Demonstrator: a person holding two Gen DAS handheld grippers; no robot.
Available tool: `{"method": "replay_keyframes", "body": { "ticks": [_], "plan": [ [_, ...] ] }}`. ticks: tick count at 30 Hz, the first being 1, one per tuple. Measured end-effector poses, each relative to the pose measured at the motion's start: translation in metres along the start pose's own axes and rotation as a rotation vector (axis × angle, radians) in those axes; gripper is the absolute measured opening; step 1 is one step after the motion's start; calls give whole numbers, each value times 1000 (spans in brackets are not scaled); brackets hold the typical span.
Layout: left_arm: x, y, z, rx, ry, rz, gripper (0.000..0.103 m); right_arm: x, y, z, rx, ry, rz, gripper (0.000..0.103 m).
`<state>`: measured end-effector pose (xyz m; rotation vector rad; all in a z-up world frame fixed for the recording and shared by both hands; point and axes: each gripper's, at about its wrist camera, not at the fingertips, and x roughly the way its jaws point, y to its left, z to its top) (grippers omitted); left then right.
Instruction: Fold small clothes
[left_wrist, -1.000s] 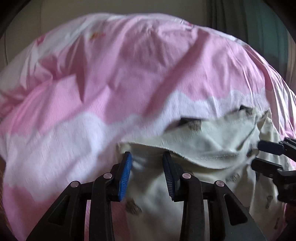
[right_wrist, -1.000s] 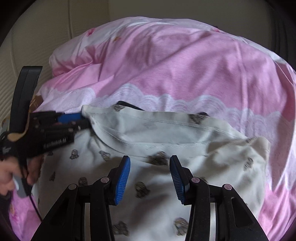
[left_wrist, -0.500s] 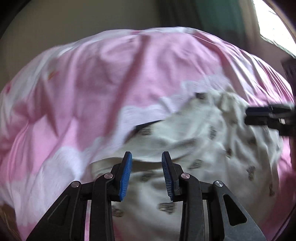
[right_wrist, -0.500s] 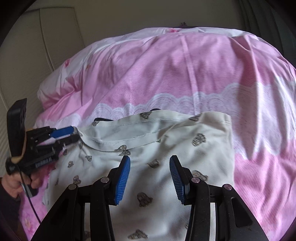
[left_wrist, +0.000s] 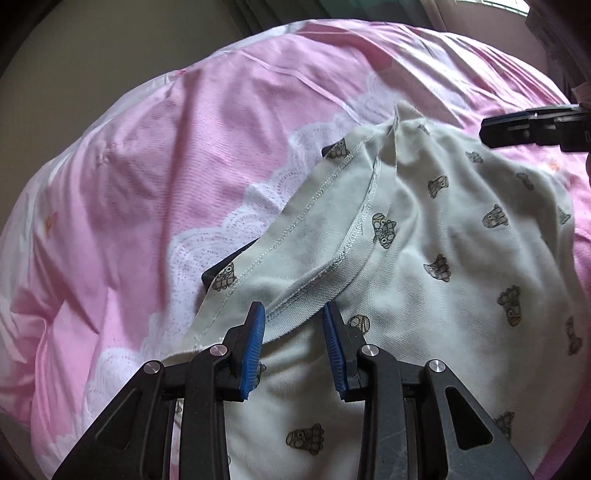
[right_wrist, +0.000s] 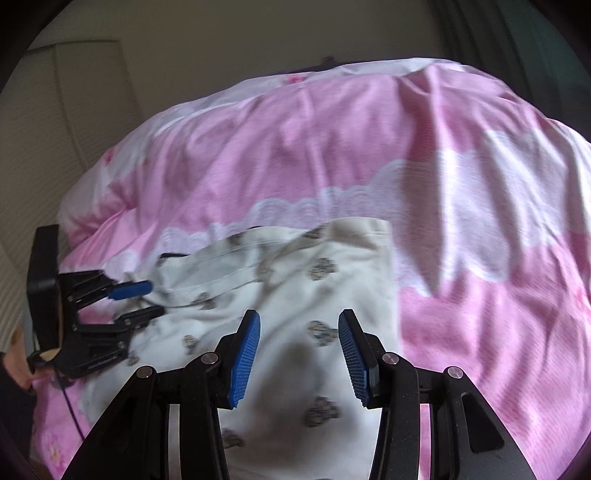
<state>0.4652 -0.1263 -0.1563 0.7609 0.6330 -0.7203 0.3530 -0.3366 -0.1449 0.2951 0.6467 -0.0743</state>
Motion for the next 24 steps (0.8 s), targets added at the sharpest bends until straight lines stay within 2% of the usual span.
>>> {"method": "replay_keyframes", "body": {
  "ticks": [3, 7, 9, 10, 17, 24],
  "plan": [
    [5, -4, 2, 30, 9, 14, 31, -2, -10, -3, 51, -21, -34, 46],
    [9, -7, 3, 44, 15, 11, 13, -8, -21, -10, 121, -69, -105, 47],
    [10, -6, 6, 40, 14, 27, 8, -13, -25, -14, 147, -104, -140, 53],
    [11, -4, 8, 30, 11, 32, 7, -16, -27, -17, 165, -126, -150, 56],
    [21, 21, 19, -83, -5, 100, 7, -23, -38, -41, 221, -197, -149, 56],
    [28, 32, 32, -136, 12, 120, 11, -16, -47, -51, 258, -189, -124, 56]
  ]
}}
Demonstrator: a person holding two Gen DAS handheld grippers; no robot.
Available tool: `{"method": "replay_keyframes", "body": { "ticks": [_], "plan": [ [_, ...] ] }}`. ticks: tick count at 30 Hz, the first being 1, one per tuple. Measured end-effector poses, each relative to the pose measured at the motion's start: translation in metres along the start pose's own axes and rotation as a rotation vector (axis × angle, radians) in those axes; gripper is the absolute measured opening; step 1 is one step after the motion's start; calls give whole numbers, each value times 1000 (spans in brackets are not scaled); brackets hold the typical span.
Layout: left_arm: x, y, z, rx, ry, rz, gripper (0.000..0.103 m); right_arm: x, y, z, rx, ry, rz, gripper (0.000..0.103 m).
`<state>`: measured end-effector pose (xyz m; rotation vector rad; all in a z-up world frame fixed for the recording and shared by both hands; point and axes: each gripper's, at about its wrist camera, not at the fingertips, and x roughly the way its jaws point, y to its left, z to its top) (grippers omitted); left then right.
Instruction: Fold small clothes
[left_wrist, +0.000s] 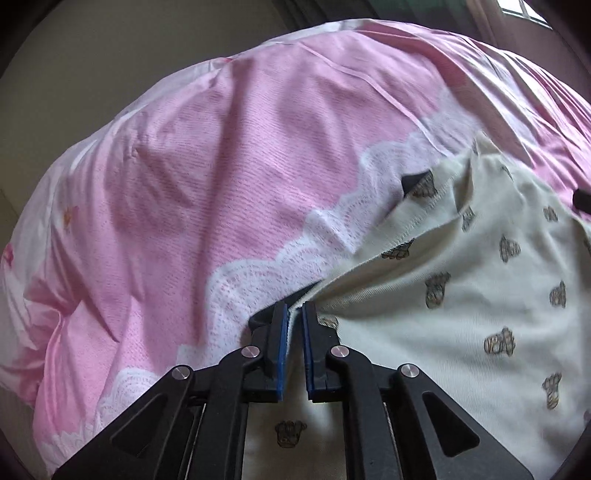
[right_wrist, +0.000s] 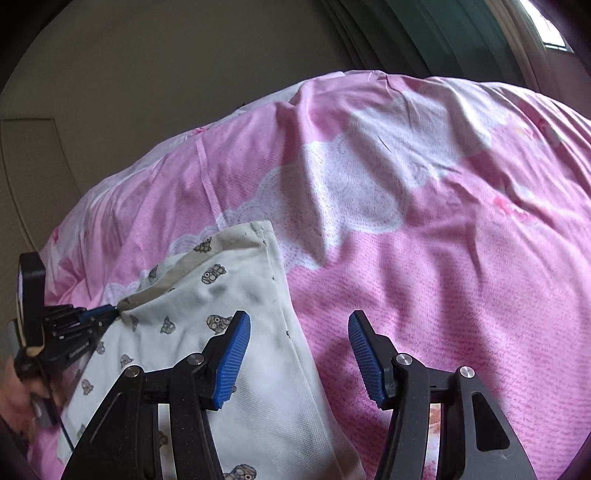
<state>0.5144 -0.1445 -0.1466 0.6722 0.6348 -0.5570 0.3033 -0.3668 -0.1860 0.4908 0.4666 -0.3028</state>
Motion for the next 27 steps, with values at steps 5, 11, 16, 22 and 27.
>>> {"method": "replay_keyframes", "body": {
  "ticks": [5, 11, 16, 22, 27],
  "plan": [
    [-9, 3, 8, 4, -11, 24, 12, 1, -10, -3, 45, 14, 32, 56],
    [-29, 0, -5, -81, -10, -81, 14, -2, -14, 0, 71, 32, 77, 56],
    [-31, -24, 10, -29, -32, -129, 16, -3, -16, 0, 82, 25, 83, 56],
    [-29, -71, 43, 153, -70, -216, 20, 3, -25, -2, 118, 48, 105, 56],
    [-16, -86, 50, 219, -28, -197, 21, 6, -27, -2, 128, 58, 120, 57]
  ]
}}
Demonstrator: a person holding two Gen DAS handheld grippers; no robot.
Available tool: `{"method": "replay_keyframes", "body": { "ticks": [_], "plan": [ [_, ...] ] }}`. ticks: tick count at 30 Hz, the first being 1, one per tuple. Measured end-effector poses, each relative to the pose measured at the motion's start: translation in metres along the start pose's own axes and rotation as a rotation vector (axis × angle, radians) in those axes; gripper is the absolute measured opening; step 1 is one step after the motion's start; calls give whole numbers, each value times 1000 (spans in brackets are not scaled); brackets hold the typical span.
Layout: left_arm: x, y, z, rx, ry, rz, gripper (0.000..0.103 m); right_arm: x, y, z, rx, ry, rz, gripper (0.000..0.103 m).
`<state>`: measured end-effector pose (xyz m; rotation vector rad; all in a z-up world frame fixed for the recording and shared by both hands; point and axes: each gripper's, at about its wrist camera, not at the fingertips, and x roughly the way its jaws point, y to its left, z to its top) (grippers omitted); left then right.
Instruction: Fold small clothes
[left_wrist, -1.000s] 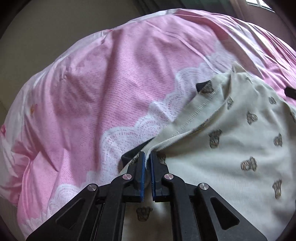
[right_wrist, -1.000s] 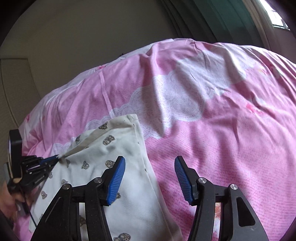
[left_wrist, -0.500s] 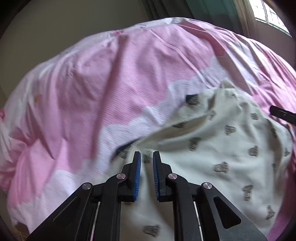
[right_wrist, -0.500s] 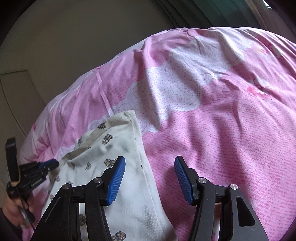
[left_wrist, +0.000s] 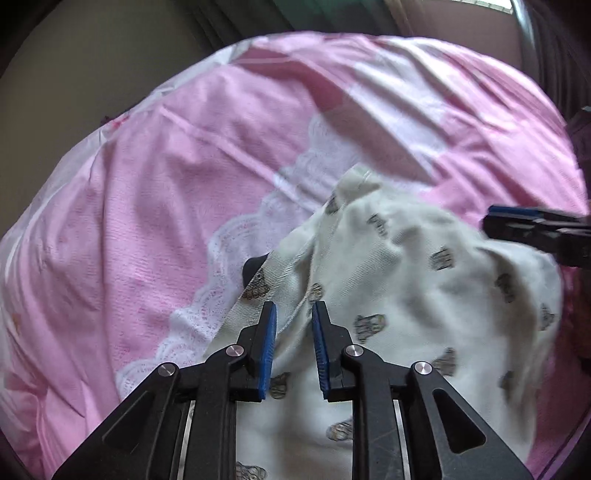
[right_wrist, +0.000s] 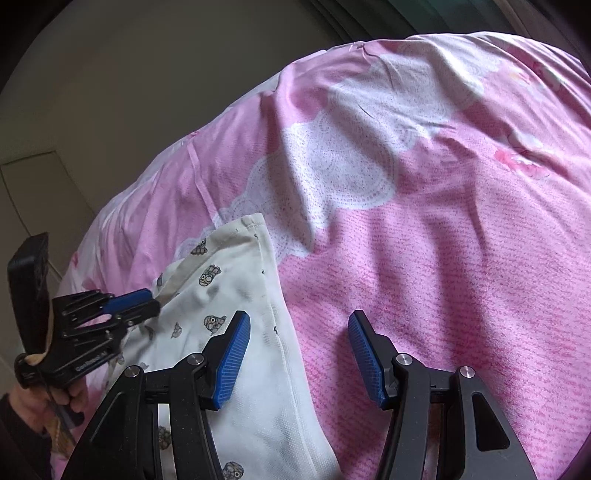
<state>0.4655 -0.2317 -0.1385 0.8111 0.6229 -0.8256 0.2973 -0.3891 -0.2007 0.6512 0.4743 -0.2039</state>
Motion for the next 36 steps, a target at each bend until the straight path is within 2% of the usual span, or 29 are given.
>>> {"method": "replay_keyframes", "body": {
  "ticks": [3, 7, 10, 11, 14, 16, 18, 21, 24, 27, 31, 36],
  "plan": [
    [7, 4, 4, -18, 8, 19, 5, 0, 0, 0, 3, 0, 4, 57],
    [8, 7, 15, -31, -21, 32, 3, 0, -1, -1, 6, 1, 6, 57],
    [19, 11, 18, -44, -15, 54, 4, 0, 0, -2, 2, 0, 1, 57],
    [23, 14, 17, -70, -8, 37, 5, 1, 0, -2, 0, 1, -1, 57],
    [17, 19, 14, -118, -25, 29, 14, 2, 0, -1, 2, 5, 2, 57],
    [3, 21, 7, -148, -51, 26, 42, 2, 0, 0, 6, 12, 5, 57],
    [-16, 20, -4, -159, -61, 57, 42, 3, 1, 1, 6, 25, 10, 57],
    [-47, 20, -35, -224, -16, 147, 42, -1, 5, 4, 13, 40, 14, 57],
    [-82, 31, -87, -432, 41, 204, 42, -9, 11, 4, 5, 34, -9, 57],
    [-108, 27, -138, -589, 92, 258, 41, -17, 16, 2, -11, 41, -46, 57],
    [-126, 2, -195, -747, 143, 276, 41, -28, 26, -4, -50, 88, -60, 57],
    [-126, -16, -225, -874, 121, 280, 42, -40, 28, -25, -104, 128, -97, 57]
  ]
}}
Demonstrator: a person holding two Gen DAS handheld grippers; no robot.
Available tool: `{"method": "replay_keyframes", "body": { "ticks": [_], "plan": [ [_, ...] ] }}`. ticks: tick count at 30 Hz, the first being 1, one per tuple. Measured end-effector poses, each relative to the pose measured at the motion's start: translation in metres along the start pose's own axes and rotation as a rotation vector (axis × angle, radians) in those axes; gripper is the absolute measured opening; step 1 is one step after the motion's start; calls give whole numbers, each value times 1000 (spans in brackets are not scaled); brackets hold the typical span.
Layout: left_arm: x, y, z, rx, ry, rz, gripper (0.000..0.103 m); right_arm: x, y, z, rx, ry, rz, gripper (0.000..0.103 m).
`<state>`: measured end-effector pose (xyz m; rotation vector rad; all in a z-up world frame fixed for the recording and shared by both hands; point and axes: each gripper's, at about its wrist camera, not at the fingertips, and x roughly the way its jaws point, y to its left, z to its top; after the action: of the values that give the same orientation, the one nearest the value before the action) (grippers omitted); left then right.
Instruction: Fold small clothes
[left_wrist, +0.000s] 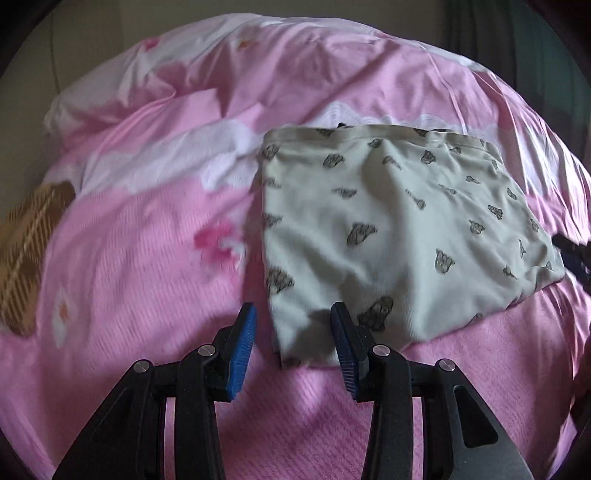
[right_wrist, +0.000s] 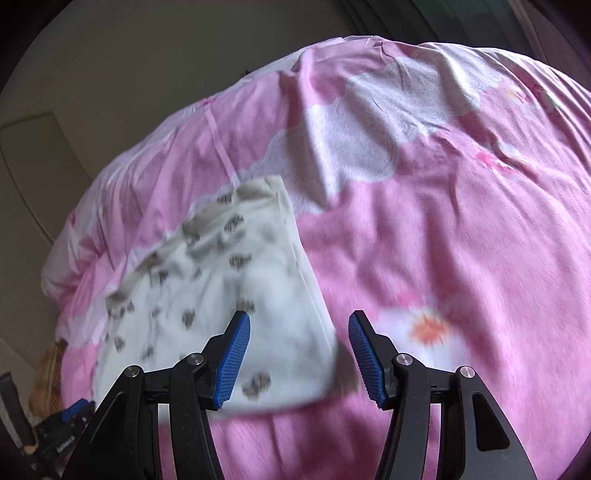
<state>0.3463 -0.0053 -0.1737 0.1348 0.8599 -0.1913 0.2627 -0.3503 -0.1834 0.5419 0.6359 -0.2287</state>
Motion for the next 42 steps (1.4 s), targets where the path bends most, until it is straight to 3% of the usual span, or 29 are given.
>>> {"method": "replay_keyframes", "body": {
  "ticks": [3, 5, 7, 13, 18, 21, 23, 24, 25, 29, 32, 37, 42],
  "plan": [
    [4, 4, -8, -44, -12, 2, 43, 6, -3, -7, -35, 27, -33, 57],
    [6, 3, -7, -44, -16, 7, 43, 10, -1, -9, -58, 36, -35, 51],
    [8, 2, -6, -37, -16, 13, 43, 15, 1, -10, -79, 57, -18, 12],
    [8, 2, -7, -45, -17, 21, 43, 3, -5, -4, -82, 28, -88, 8],
    [11, 3, -11, -36, -15, 31, 43, 9, -10, -9, -88, 71, -132, 7],
    [4, 5, -13, -55, -39, 13, 43, 5, -8, -8, -91, 60, -113, 12],
    [-4, 5, -16, -67, -53, -1, 42, -2, -8, -7, -92, 47, -113, 36],
    [-8, 4, -16, -70, -60, -1, 42, -10, -7, -6, -86, 25, -106, 54],
    [-12, 3, -16, -72, -67, -1, 42, -16, -7, -6, -79, 3, -99, 59],
    [-29, -7, -9, -69, -86, 2, 42, -41, -6, 0, -58, -49, -32, 59],
    [-40, -17, 4, -85, -114, -11, 43, -47, -5, 24, -74, -59, 62, 59],
    [-29, -41, 45, -114, -113, -22, 47, -1, 2, 76, -99, 35, 185, 61],
    [-2, -66, 95, -115, -123, -28, 47, 51, 5, 113, -161, 138, 227, 61]
  ]
}}
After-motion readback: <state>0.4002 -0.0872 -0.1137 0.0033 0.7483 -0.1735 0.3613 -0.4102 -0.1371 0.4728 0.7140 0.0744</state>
